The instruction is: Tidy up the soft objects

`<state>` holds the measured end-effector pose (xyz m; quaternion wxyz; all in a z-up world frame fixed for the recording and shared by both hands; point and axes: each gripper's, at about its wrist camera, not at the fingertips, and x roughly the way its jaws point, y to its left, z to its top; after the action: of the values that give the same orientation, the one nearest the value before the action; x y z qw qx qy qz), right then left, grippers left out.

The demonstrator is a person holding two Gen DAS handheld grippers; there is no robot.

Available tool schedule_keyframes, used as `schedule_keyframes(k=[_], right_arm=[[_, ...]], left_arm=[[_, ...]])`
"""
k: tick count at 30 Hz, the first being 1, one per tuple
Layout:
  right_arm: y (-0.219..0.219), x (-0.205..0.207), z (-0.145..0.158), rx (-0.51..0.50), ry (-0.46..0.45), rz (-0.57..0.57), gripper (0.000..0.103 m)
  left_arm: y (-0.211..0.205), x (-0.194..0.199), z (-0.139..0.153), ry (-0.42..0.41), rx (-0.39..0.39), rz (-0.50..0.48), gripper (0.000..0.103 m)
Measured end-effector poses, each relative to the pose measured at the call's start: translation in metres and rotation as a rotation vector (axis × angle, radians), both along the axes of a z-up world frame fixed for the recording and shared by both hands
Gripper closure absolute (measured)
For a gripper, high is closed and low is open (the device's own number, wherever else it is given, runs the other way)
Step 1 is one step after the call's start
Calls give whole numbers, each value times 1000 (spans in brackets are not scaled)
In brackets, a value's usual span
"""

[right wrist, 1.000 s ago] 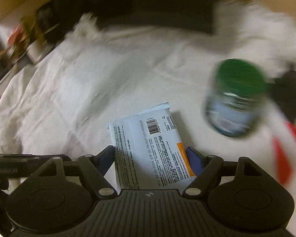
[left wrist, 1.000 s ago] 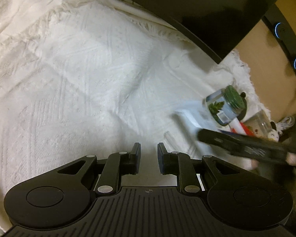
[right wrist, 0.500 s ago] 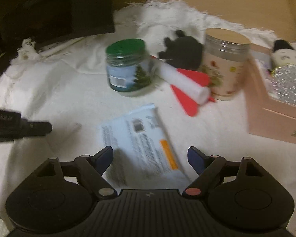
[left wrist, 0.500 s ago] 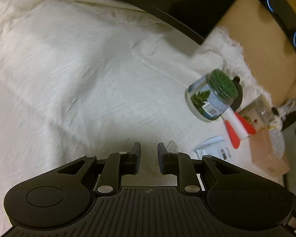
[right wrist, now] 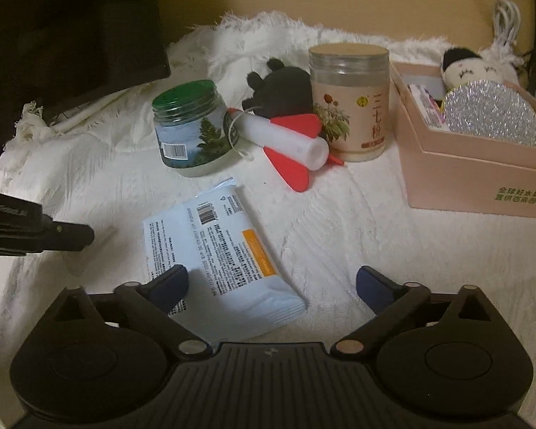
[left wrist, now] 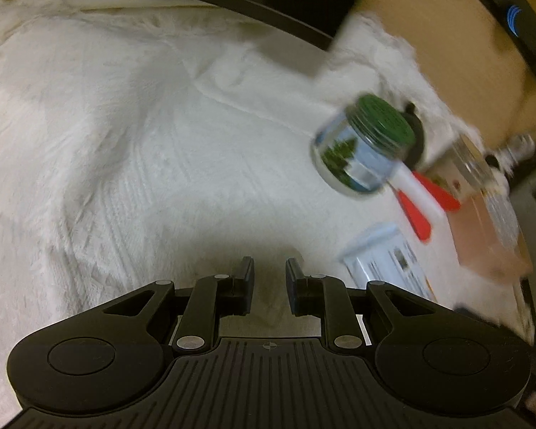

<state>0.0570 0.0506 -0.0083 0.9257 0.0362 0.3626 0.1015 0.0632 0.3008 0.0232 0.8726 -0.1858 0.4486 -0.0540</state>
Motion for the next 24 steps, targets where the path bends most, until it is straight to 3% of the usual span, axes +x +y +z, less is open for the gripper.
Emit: schedule_keyframes(k=[4,9,17,24], right_arm=[[3,2,-1,-1,-14,4,0],[3,3,-2,-1,-18,3,0],[3,3,-2,-6,-13,9,0],[9,-2,3,-12,44,54,0]], left_arm=[[-3,-13,3,-13,48,-160,82],[-17,-26,7,-33,190,-321,81],[-29,-21,4,-35,211,-357,78],[-18,-20,3,-18,143,-362,78]])
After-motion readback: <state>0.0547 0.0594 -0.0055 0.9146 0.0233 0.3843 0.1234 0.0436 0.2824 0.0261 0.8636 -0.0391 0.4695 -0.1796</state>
